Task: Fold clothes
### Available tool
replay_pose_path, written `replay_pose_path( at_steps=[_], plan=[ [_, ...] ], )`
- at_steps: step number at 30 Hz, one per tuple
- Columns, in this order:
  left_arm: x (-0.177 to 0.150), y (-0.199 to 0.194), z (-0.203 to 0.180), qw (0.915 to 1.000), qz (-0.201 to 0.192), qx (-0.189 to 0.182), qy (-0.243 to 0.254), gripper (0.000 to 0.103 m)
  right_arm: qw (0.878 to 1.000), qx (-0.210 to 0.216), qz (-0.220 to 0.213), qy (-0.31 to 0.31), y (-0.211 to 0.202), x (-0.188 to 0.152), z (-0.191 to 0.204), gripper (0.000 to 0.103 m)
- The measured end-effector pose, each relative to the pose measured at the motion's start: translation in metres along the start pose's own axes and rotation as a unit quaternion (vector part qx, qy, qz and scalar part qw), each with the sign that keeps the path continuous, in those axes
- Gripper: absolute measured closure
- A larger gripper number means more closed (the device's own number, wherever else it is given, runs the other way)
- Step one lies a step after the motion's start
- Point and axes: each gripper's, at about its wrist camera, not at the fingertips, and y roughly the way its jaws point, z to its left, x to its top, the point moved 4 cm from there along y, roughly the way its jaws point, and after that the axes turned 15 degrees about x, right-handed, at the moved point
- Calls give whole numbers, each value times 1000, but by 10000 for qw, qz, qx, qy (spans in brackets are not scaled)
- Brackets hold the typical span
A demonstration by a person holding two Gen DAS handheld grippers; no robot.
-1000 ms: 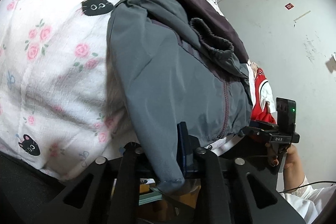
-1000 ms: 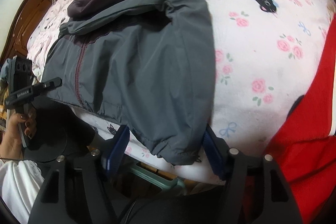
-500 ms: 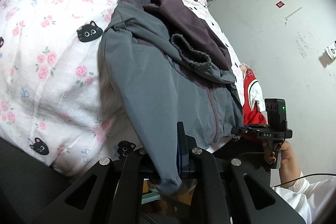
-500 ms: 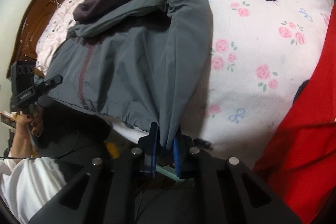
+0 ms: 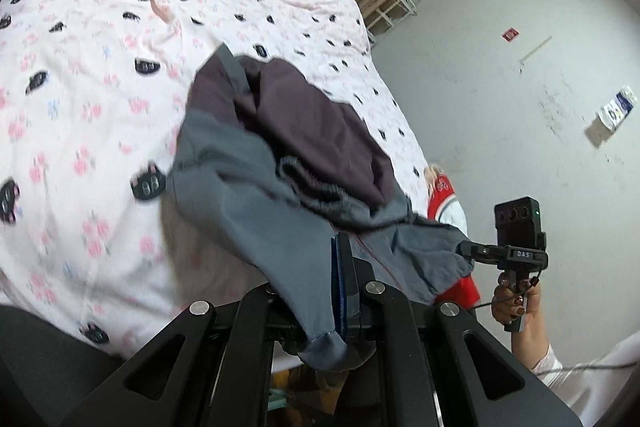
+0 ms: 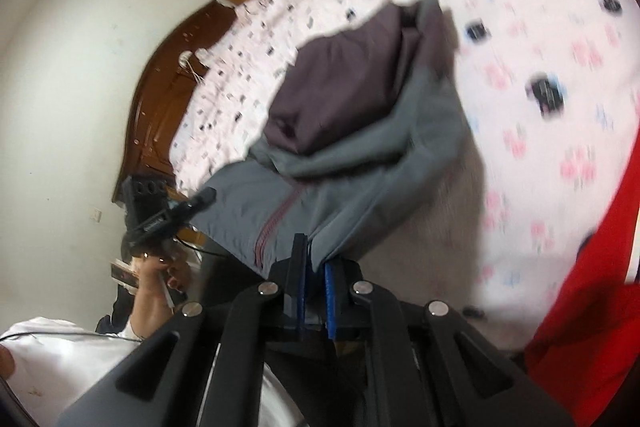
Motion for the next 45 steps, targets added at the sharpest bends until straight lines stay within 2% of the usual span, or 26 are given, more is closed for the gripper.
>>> replay_pose_path(
  at_steps=[7,14,20,28,30,34,37,45],
  plan=[
    [43,13,-2,9996,-143,225,-28,96,9995,-114,-281,-97,-8,42,1,97],
    [83,34,-1,9979,-186,611,-57,95,9970,-155,-702,272,0,92,-15,97],
    [111,73,3,9950,36,993,-61,95,9939,-405,-722,726,16,132,-47,97],
    [135,112,13,9917,360,1214,-228,95,9860,-769,-735,1282,35,170,-95,97],
    [138,121,21,9909,490,1187,-401,94,9835,-910,-696,1403,40,178,-107,97],
    [140,130,45,9891,606,828,-1054,94,9790,-1156,-527,1597,53,186,-129,97],
    [143,120,55,9872,440,474,-1458,93,9769,-1212,-487,1691,59,190,-137,97],
    [158,97,52,9871,342,158,-1558,88,9761,-1281,-440,1697,62,197,-139,97]
  ],
)
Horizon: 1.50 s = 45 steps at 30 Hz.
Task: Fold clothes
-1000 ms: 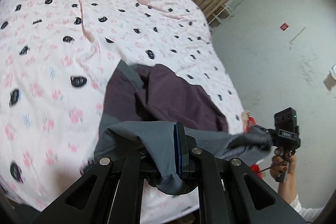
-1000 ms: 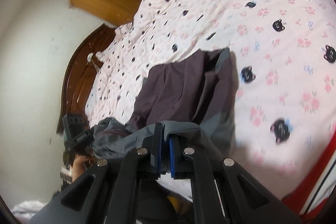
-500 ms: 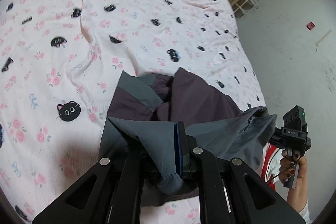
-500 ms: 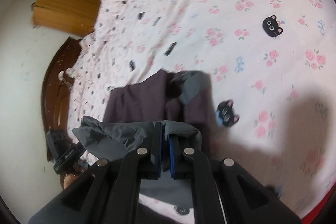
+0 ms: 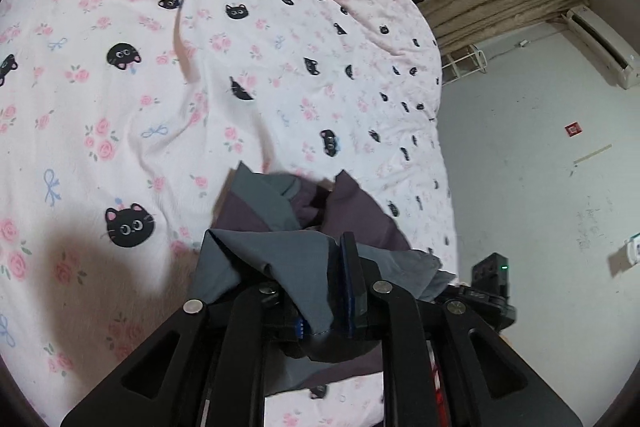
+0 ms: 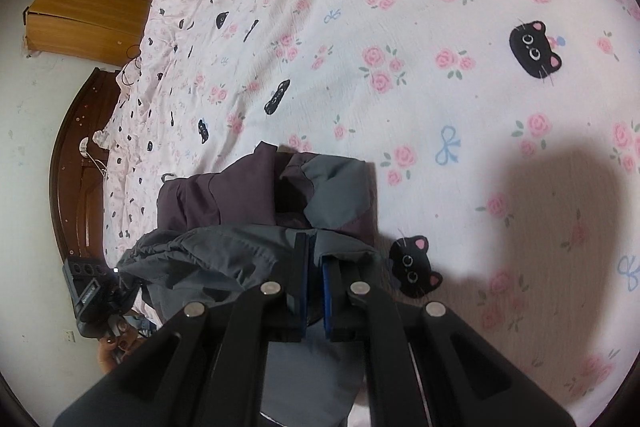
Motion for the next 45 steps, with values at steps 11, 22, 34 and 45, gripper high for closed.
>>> replay_pose_path(
  at_steps=[11,22,34,45],
  plan=[
    [26,-44,20,9979,-436,11,-479,55,9999,-100,31,-11,-1,-2,1,97],
    [-28,-44,-33,9847,-4,399,1695,46,9999,-66,-27,73,-10,-3,5,97],
    [-38,59,-78,9664,278,1059,2326,46,9997,-61,-75,245,-19,7,5,96],
    [-27,84,-67,9699,315,1155,2122,46,9980,555,-138,270,-48,25,21,86]
  ],
)
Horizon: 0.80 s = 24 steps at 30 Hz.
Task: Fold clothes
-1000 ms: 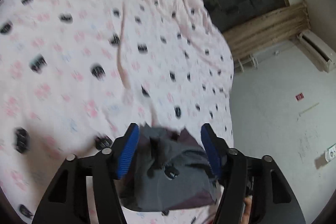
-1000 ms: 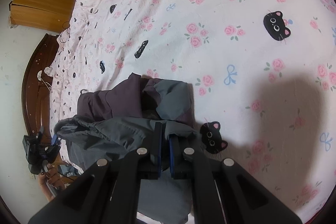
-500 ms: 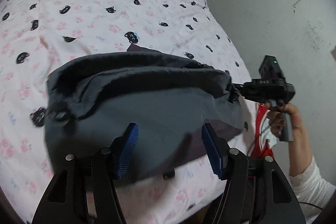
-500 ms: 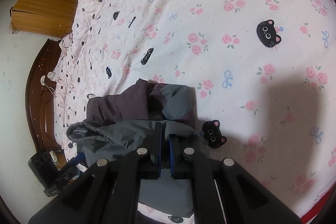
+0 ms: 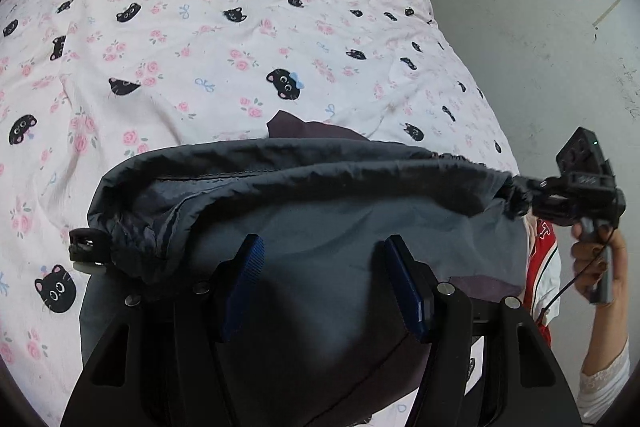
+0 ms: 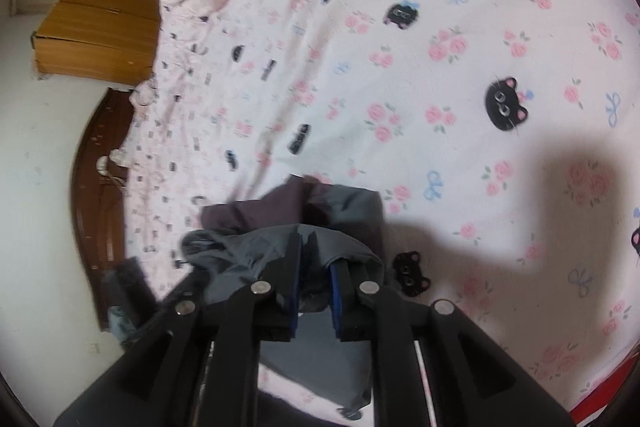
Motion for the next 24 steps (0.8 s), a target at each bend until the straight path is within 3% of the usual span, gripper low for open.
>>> replay_pose_path(
  at_steps=[1,3,4,5,8,10,14,18,24],
  plan=[
    [-1,0,0,10000,0,2,-14,46,10000,86,-9,31,-2,2,2,77],
    [-1,1,-1,10000,2,45,-7,46,9997,236,-67,93,-8,5,7,51],
    [-1,2,-2,10000,-2,68,11,46,9995,253,-171,102,-14,8,9,32],
    [-1,2,-2,10000,-8,89,31,46,9992,212,-324,85,-22,11,10,28],
    [0,2,-2,10000,8,83,9,46,9978,136,-648,4,-44,18,16,28],
    [-1,2,-2,9999,12,98,21,46,9975,-76,-643,-268,-49,18,25,28],
    [0,1,-3,9999,11,155,51,46,9909,-409,23,-1285,-17,0,60,28],
    [4,-1,-8,9995,-57,280,159,46,9667,-733,795,-2321,48,-32,91,33],
    [10,3,-8,9985,-30,438,317,46,9335,-1607,1374,-2896,123,-57,76,38]
  ],
)
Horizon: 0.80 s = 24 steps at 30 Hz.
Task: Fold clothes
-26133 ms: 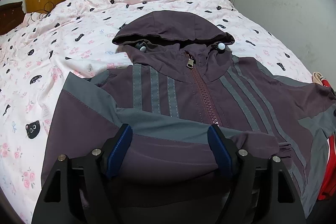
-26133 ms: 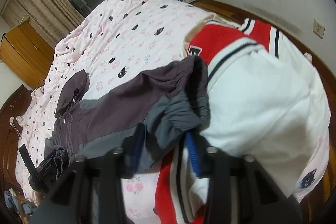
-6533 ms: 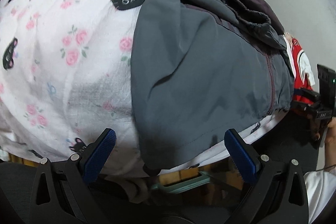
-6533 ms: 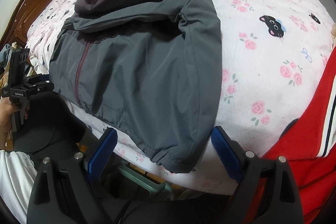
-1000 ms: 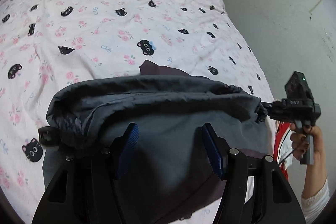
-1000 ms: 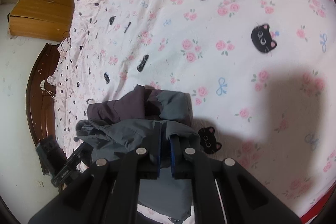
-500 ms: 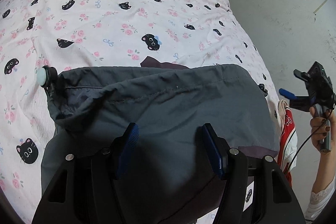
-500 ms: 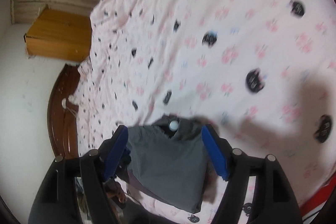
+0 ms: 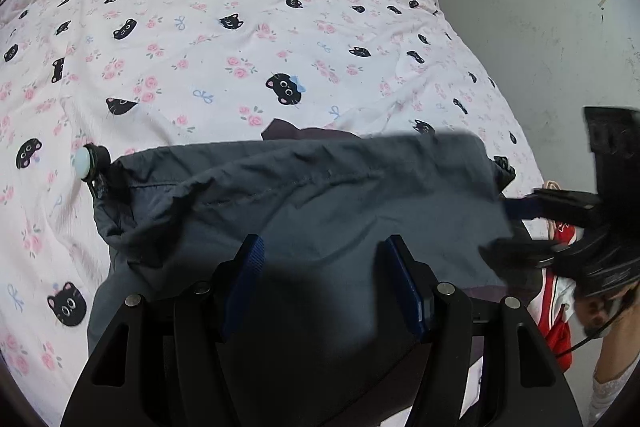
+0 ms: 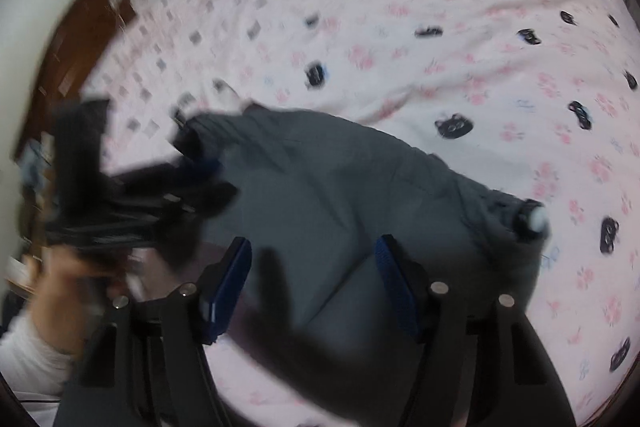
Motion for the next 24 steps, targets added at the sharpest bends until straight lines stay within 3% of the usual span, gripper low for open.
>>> replay_pose_path(
  at_steps=[3,5,8,10,13,17,24],
  plan=[
    [8,8,6,9999,10,139,52,46,9996,-223,70,141,11,2,-19,44],
    [14,13,10,9997,-3,228,71,46,9993,-279,66,252,10,5,-30,53],
    [24,16,23,9995,-21,298,-66,46,9987,-216,-56,449,1,12,-44,55],
    [29,16,33,9993,-37,286,-221,46,9973,-230,-273,641,-13,16,-53,55],
    [29,19,45,9987,-69,338,-367,46,9915,-823,-571,826,-33,18,-75,49],
    [22,24,61,9966,-127,177,-798,46,9908,-541,-432,1160,-25,7,-99,49],
    [16,22,80,9916,-247,108,-1262,46,9931,-613,-404,915,-16,-4,-103,48]
  ],
)
